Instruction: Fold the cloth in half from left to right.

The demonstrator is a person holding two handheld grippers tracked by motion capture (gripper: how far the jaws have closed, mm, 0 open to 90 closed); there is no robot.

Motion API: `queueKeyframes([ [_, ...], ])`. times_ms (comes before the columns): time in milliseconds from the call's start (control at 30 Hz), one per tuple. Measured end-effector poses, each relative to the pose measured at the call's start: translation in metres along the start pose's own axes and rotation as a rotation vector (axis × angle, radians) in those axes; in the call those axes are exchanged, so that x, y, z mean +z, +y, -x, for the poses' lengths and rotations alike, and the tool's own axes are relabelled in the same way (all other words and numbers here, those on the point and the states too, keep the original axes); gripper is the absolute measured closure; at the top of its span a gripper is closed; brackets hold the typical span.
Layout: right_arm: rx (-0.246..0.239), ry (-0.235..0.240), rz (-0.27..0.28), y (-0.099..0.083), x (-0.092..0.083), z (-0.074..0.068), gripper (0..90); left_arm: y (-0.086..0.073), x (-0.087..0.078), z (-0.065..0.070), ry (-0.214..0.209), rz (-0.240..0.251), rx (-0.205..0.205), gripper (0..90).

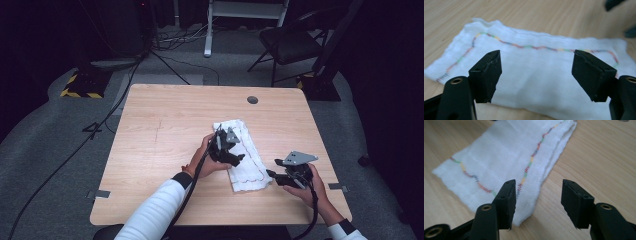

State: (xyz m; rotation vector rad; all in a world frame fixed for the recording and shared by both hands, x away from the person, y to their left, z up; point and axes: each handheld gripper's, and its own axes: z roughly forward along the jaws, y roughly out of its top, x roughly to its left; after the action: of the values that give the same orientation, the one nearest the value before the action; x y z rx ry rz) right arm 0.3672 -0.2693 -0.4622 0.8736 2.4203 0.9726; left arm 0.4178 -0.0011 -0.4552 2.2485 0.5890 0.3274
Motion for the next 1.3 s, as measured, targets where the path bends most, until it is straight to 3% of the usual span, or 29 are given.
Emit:
queueKeyframes([
  [67,-0.010,0.012,-0.023,0.001,0.006,0.003,43.6,-0.008,0.000,0.011,-0.033,-0.016,0.023,29.9],
  [167,-0.042,0.020,-0.062,0.001,0.013,0.006,42.1,-0.015,0.002,0.021,-0.046,-0.032,0.035,30.3],
  [200,-0.046,0.021,-0.068,0.001,0.015,0.008,42.1,-0.021,0.006,0.027,-0.055,-0.057,0.039,31.0],
  [233,-0.039,0.022,-0.072,0.000,0.017,0.010,42.2,-0.021,0.006,0.027,-0.055,-0.057,0.039,31.3],
  [267,-0.028,0.033,-0.073,-0.001,0.019,0.012,42.0,-0.026,0.011,0.032,-0.050,-0.089,0.053,31.2],
  [433,-0.033,0.048,-0.098,-0.004,0.025,0.014,42.3,-0.033,0.012,0.030,-0.069,-0.088,0.031,31.5],
  [633,-0.028,0.076,-0.106,-0.006,0.029,0.012,43.6,-0.039,0.010,0.032,-0.063,-0.093,0.065,31.7],
  [867,-0.044,0.121,-0.119,-0.006,0.026,-0.005,43.9,-0.047,0.001,0.030,-0.080,-0.099,0.089,31.7],
  [1100,-0.088,0.142,-0.116,-0.003,0.026,-0.024,43.3,-0.062,-0.015,0.036,-0.056,-0.087,0.080,31.8],
  [1300,-0.088,0.168,-0.111,-0.002,0.027,-0.034,42.8,-0.074,-0.027,0.039,-0.058,-0.079,0.070,31.7],
])
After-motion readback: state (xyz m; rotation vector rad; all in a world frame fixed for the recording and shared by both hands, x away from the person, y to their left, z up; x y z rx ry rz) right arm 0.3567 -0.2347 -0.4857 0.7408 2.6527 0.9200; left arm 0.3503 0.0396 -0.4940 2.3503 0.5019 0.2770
